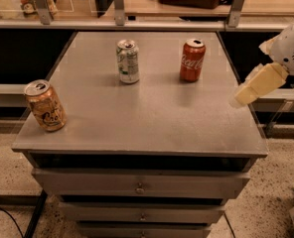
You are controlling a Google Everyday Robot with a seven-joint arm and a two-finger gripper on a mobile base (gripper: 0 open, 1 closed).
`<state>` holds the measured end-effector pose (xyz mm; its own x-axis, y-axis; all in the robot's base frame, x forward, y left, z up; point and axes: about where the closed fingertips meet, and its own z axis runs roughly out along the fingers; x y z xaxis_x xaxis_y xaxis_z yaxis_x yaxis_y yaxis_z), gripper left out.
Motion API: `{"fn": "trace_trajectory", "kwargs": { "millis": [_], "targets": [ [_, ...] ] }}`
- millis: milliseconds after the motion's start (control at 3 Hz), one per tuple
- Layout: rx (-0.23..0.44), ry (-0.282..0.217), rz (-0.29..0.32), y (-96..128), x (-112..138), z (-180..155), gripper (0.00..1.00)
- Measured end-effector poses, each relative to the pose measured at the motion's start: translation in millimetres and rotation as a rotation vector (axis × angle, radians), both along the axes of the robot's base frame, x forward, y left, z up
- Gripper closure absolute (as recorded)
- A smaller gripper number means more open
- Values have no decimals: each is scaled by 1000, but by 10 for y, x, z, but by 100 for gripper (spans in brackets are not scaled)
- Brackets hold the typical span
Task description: Knock coke can over
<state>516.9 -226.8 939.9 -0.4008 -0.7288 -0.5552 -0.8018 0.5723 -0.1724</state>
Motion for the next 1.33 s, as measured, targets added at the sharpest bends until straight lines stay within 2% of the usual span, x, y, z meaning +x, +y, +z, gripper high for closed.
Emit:
{"fn": "trace_trajectory", "kwargs": {
  "millis": [333,667,1000,1333],
  "targets": [
    [37,-102,-87,6,408,2,0],
    [38,-101,-88,15,415,-5,0],
    [70,-112,-144,14,611,-116,0],
    [129,-152,-217,-6,920,-213,0]
  ]
}}
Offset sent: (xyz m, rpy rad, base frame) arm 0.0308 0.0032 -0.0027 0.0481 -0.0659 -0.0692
